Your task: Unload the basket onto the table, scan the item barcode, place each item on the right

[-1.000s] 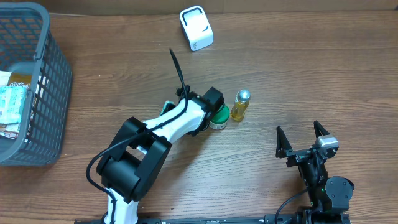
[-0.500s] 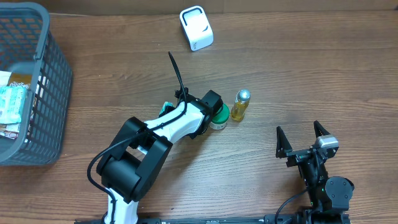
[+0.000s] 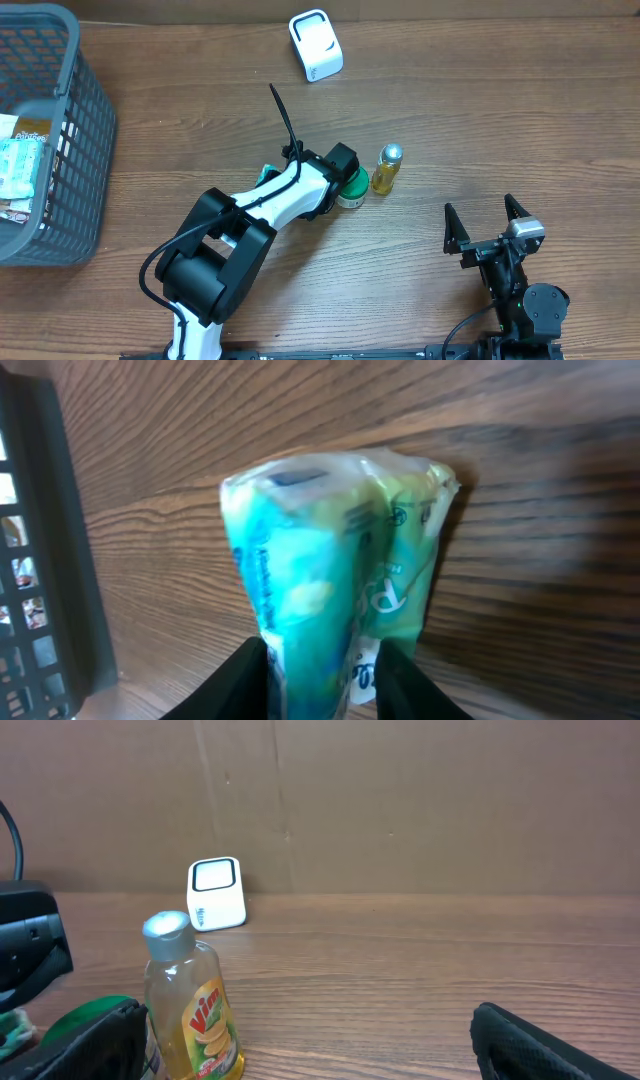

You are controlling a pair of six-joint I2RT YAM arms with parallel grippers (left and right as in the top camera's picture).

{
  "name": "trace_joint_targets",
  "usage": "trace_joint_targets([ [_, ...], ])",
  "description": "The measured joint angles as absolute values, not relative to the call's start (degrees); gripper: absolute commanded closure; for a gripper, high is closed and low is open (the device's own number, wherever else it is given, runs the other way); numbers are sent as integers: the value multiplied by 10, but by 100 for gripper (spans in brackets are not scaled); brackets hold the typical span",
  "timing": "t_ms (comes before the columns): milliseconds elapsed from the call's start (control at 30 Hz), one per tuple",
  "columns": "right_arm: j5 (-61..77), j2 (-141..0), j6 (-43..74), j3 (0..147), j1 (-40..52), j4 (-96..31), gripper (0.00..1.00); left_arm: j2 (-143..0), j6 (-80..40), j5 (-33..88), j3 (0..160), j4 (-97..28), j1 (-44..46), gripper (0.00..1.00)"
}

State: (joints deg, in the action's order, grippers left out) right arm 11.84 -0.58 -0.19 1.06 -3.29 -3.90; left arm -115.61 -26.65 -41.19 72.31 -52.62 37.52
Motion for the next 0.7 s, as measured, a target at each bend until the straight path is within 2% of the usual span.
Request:
trace_joint_targets([
  [133,118,-6,-2,11,-33,-39,0,-1153,-267,-397,731,-527,375,51],
  [367,118,-6,-2,11,-33,-39,0,-1150,-267,-382,735,-527,375,50],
  [433,118,-6,-2,11,-33,-39,0,-1150,-267,-381,736,-529,375,44],
  [633,118,-6,-2,11,-33,-39,0,-1142,-269,-362,765,-549,374,42],
  [667,118,-6,-2,11,-33,-39,0,-1139,-269,-357,775,-553,370,39],
  [700,118,-6,-1,11,-33,-39,0,-1135,-269,-354,783,-556,368,29],
])
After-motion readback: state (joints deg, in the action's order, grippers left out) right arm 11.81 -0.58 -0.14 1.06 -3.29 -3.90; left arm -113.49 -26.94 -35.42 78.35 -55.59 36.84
